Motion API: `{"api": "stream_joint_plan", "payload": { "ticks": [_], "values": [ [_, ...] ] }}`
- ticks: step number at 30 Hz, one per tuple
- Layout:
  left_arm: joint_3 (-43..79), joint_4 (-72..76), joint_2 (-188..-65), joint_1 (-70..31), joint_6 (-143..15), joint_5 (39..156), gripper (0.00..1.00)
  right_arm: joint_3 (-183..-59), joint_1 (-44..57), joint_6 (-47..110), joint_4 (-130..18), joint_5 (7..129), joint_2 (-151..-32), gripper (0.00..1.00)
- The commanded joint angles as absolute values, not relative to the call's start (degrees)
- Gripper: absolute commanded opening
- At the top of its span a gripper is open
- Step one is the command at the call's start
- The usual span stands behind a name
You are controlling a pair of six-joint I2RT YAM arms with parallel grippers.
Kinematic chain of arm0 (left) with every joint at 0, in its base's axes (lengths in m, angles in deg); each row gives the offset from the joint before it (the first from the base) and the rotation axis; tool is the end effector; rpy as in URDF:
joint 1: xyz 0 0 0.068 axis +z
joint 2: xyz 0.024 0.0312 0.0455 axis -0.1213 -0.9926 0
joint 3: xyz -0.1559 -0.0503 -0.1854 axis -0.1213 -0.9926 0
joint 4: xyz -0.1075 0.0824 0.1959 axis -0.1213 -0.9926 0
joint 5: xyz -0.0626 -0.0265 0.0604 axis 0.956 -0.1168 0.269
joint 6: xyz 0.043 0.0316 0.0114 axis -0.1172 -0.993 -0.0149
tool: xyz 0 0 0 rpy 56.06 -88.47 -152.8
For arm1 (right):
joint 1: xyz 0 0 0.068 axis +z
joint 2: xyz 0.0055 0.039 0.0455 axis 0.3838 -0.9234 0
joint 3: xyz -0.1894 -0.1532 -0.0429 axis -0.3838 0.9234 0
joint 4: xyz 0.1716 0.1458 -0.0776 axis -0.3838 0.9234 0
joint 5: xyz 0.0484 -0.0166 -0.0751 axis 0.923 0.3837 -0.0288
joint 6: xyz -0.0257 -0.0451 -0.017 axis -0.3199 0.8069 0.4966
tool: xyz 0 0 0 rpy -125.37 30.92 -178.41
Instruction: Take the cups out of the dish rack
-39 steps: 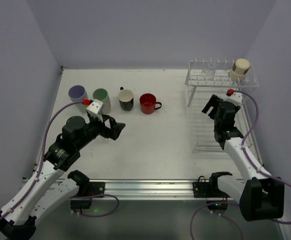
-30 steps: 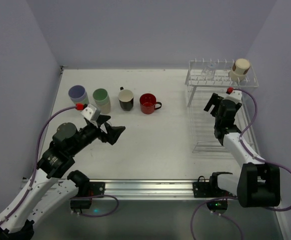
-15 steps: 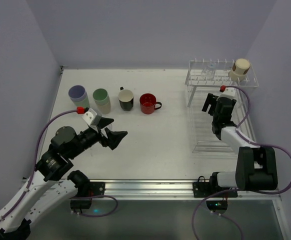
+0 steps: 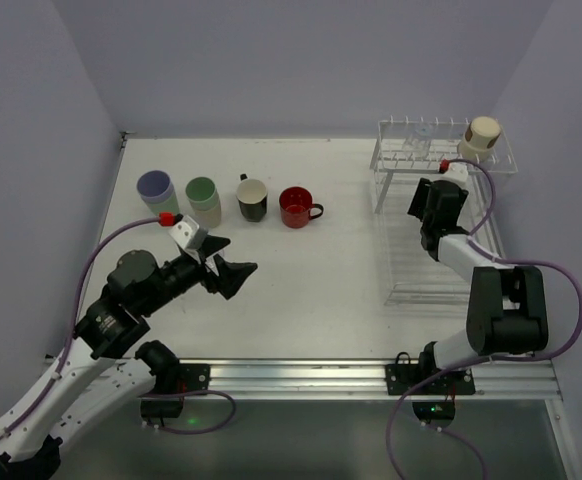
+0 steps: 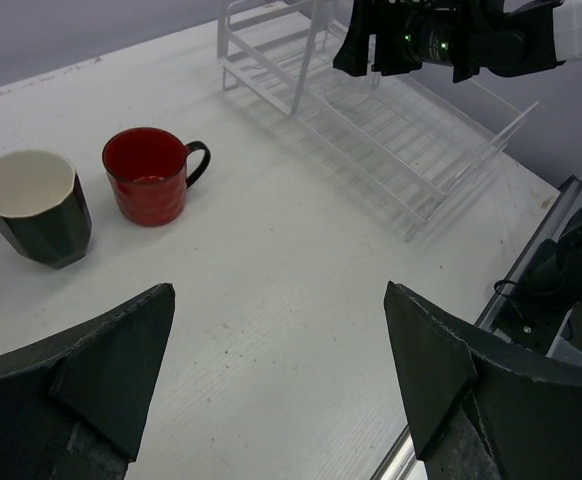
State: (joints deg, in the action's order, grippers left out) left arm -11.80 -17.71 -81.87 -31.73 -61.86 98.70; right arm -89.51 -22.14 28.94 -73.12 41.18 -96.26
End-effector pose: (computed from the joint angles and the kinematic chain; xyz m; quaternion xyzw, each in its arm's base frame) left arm 0.0960 -0.0848 0.3273 0.2141 0.7098 -0.3511 0.5719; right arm 0.3049 -0.0097 0.2018 0.1523 0.8238 -0.0946 0.5378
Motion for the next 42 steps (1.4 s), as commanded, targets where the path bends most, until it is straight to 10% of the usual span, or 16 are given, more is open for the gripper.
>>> {"api": "stream_joint_plan", "payload": {
  "ticks": [1,7,27,42],
  "values": [
    [-12.05,-16.35,-82.31,-32.06,-63.36,99.13,0.89,-90.02,-22.31,28.35,-73.80,37.45,-95.74,0.60],
    [-12.05,-16.34,-82.84,-31.97,-63.53,99.22,0.89,-83.78,-21.08,27.74,-77.59,36.83,-88.45,0.41],
    [-12.49,-13.28,-88.81,-31.88,-57.57,100.88,0.88,-69.62,-16.16,2.00,-67.75,55.78,-40.29,0.36],
    [-26.81,35.06,-106.04,-35.21,-25.31,116.81,0.76,-60.93,2.39,-21.65,-103.34,86.23,-49.15,0.37]
  ]
}}
